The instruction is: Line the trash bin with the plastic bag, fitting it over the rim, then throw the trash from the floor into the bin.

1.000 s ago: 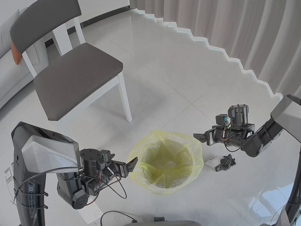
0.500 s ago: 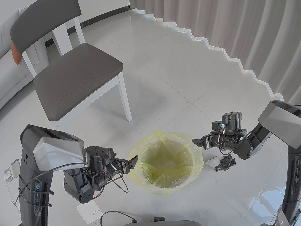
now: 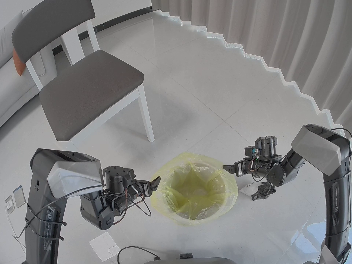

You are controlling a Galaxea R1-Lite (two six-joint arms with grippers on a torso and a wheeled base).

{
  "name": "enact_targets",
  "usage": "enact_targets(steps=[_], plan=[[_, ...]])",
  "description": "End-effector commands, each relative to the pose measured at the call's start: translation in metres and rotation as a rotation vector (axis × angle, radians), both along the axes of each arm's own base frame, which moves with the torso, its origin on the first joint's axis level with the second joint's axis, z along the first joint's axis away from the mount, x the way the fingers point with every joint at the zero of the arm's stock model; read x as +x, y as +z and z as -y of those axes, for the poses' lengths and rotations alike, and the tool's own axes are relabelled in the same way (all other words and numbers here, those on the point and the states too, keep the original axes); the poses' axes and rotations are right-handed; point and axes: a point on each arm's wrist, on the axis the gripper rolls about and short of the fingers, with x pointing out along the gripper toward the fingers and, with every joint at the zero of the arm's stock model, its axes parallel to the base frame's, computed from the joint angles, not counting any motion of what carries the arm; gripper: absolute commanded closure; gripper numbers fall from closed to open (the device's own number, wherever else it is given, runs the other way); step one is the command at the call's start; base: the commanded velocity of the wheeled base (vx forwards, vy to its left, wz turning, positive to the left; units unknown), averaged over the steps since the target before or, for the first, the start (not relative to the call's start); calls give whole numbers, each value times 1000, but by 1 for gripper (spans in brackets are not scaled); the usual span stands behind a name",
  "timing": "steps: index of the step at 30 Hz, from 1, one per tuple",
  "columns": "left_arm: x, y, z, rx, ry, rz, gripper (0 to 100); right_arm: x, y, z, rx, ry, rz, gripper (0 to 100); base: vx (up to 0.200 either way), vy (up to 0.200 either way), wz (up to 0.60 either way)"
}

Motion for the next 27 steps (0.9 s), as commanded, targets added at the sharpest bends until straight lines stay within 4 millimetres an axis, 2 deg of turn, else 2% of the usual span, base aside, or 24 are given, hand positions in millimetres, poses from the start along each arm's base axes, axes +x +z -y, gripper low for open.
enact_targets(steps=[1, 7, 14, 21, 24, 27], plan=[[10, -11, -3, 6, 20, -12, 0, 5, -22, -1, -9, 1, -31, 0, 0, 0, 0], [26, -21, -4, 24, 40, -55, 0, 10, -35, -2, -12, 3, -44, 0, 0, 0, 0], [37, -31, 2, 65, 29, -118, 0, 10, -39, -1, -19, 2, -71, 0, 0, 0, 0], [39, -37, 5, 97, 17, -147, 0, 9, -42, 1, -24, -2, -94, 0, 0, 0, 0], [34, -21, -2, 81, 36, -126, 0, 6, -38, 11, -28, -19, -96, 0, 0, 0, 0], [27, -1, -12, 58, 45, -95, 0, 1, -12, 24, -25, -45, -67, 0, 0, 0, 0]])
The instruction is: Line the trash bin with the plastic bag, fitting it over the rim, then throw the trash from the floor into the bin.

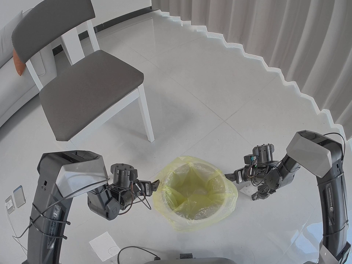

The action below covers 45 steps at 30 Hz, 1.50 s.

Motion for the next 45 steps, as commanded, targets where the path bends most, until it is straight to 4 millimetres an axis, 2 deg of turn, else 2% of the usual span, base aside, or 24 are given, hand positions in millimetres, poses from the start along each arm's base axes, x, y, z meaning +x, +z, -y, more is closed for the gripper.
enact_targets(steps=[1, 5, 10, 13, 14, 18, 22, 28, 31, 40, 45], plan=[[-12, 34, -13, -33, 12, 56, 0, -8, 33, 22, -9, -37, 33, 0, 0, 0, 0], [-21, 42, -19, -67, 6, 84, 0, -16, 37, 45, -65, -46, 29, 0, 0, 0, 0], [-30, 49, -22, -86, 6, 121, 0, -36, 29, 71, -133, -67, -32, 0, 0, 0, 0], [-30, 53, -22, -92, 7, 134, 0, -41, 24, 81, -161, -72, -47, 0, 0, 0, 0], [-32, 57, -22, -97, 6, 140, 0, -43, 20, 93, -180, -84, -56, 0, 0, 0, 0], [-40, 61, -20, -123, 2, 160, 0, -43, -5, 107, -191, -102, -105, 0, 0, 0, 0], [-48, 68, -22, -132, 0, 184, 0, -40, -12, 110, -183, -99, -140, 0, 0, 0, 0], [-51, 74, -21, -137, -8, 197, 0, -32, -9, 111, -187, -97, -190, 0, 0, 0, 0], [-59, 79, -15, -143, -25, 206, 0, -17, -2, 113, -192, -99, -276, 0, 0, 0, 0], [-67, 89, -13, -149, -40, 223, 0, 15, 3, 117, -220, -109, -399, 0, 0, 0, 0], [-71, 87, -8, -146, -56, 217, 0, 19, 3, 117, -228, -100, -435, 0, 0, 0, 0]])
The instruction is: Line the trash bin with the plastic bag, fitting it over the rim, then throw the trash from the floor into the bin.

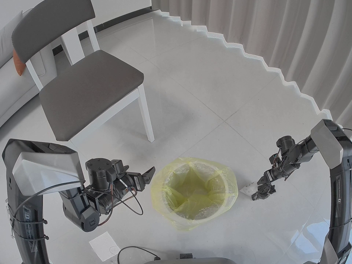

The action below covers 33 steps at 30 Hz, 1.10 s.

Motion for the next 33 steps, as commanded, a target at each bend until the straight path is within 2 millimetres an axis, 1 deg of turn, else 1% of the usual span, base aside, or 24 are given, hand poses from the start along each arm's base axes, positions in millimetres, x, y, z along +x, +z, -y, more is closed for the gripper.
enact_targets(steps=[1, 7, 10, 13, 15, 16, 18, 21, 24, 30, 33], plan=[[-4, 4, 6, -2, -19, 8, 0, 7, -8, 0, -6, 3, -23, 0, 0, 0, 0], [-8, 4, 10, 3, -23, 8, 0, 1, -8, 0, -38, -5, -73, 0, 0, 0, 0], [-13, 2, 9, 0, -28, 9, 0, -5, -14, -1, -37, -3, -91, 0, 0, 0, 0], [-27, -2, 7, -6, -50, 21, 0, -12, -14, -2, -32, -3, -49, 0, 0, 0, 0], [-33, 0, 7, -6, -58, 13, 0, -14, -17, -2, -32, -7, -4, 0, 0, 0, 0], [-33, 0, 7, -6, -58, 13, 0, -14, -17, -2, -32, -7, -4, 0, -200, -200, 0], [-36, 6, 5, -9, -58, 19, 0, -15, -19, -1, -32, -13, 56, 0, -200, -200, 0], [-37, 10, 4, -16, -56, 30, 0, -17, -10, -1, -31, -14, 73, 0, -200, -200, 0], [-37, 12, 5, -26, -59, 34, 0, -17, -7, -3, -29, -8, 81, 0, -200, 0, 0], [-40, 14, 9, -59, -58, 23, 0, -14, -8, -5, -30, -4, 90, 0, 0, 0, 0], [-43, 14, 10, -56, -60, 18, 0, -5, -11, -5, -24, -2, 128, 0, 0, 0, 0]])
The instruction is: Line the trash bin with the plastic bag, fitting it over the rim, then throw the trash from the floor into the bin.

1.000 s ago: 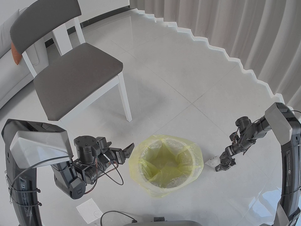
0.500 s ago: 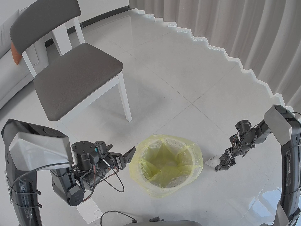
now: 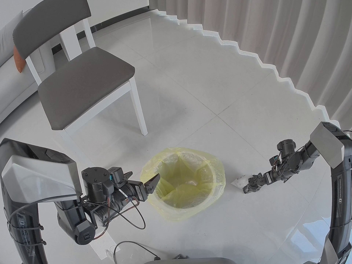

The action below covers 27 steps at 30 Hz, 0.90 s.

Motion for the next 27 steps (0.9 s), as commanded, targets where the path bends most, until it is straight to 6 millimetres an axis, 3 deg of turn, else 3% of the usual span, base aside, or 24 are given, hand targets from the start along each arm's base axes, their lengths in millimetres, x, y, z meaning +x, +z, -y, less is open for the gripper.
enact_targets(steps=[1, 5, 17, 24, 27], plan=[[-3, 3, 2, -8, -4, 14, 0, 6, -4, -1, 9, 4, 20, 0, 0, 0, 0], [-4, 1, 2, 0, 9, 9, 0, 13, -2, -17, 64, 52, 96, 0, 0, 0, 0], [-5, -3, 2, 5, 12, -9, 0, 32, -1, -33, 66, 65, 110, 0, 0, 0, 0], [-7, 3, 1, -5, 6, 5, 0, 64, 9, -36, 95, 35, 217, 0, 0, 0, 0], [-7, 3, 1, -5, 10, 3, 0, 71, 2, -39, 99, 30, 209, 0, 0, 0, 0]])
